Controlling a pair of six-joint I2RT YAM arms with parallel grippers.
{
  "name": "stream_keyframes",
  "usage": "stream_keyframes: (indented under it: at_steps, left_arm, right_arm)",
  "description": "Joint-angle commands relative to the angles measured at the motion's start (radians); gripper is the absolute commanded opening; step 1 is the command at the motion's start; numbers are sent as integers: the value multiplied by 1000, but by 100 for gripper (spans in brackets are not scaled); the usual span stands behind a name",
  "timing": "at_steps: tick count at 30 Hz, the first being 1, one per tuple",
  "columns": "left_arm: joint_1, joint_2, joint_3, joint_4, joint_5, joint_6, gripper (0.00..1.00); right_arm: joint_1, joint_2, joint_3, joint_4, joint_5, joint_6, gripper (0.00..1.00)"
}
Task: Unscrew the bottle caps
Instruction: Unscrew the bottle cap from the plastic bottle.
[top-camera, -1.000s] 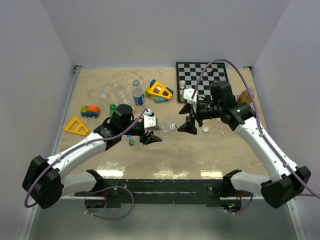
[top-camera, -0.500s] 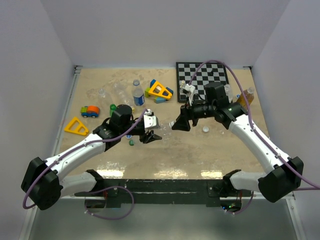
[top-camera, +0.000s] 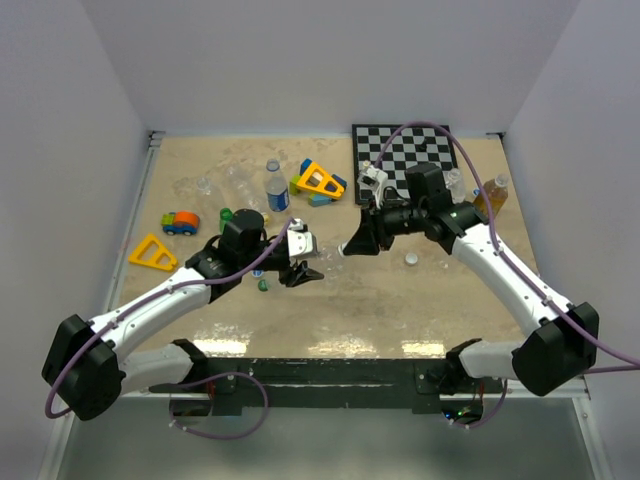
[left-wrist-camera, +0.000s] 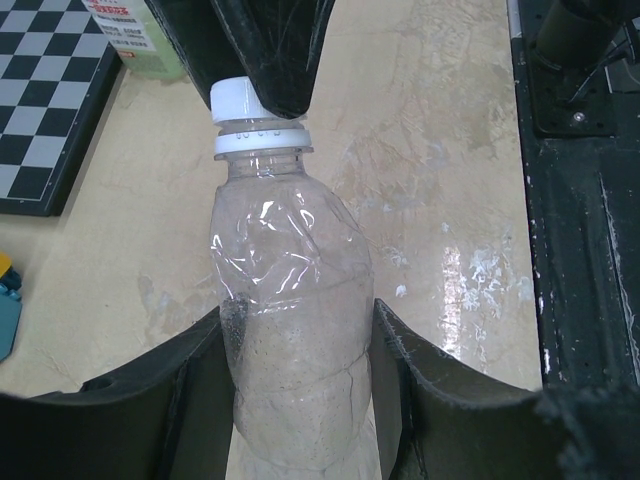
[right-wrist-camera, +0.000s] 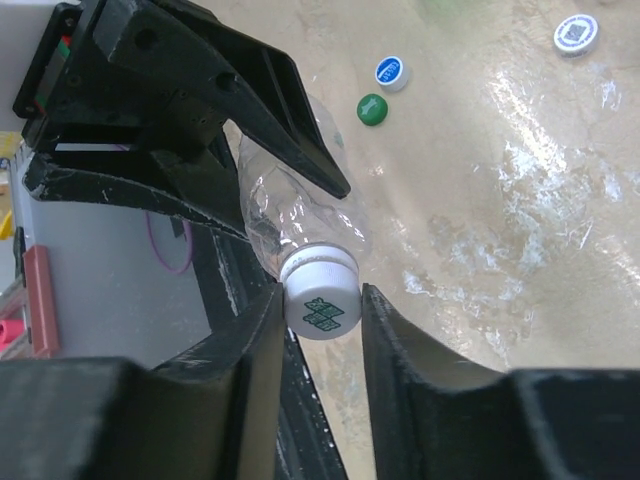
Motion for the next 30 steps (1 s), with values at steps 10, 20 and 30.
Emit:
stream_keyframes:
  at_steps: [10, 20, 30]
  left_arm:
    - [-8, -39, -5, 35, 45, 42, 0]
    - [-6, -24, -13, 37, 111, 56, 0]
    - [-6, -24, -14, 34, 101, 61, 0]
  right_arm:
    - [2, 22, 81, -196, -115, -427, 0]
    - [14, -30, 97, -525, -43, -1840, 0]
    - [14, -78, 78, -310, -124, -1420, 38]
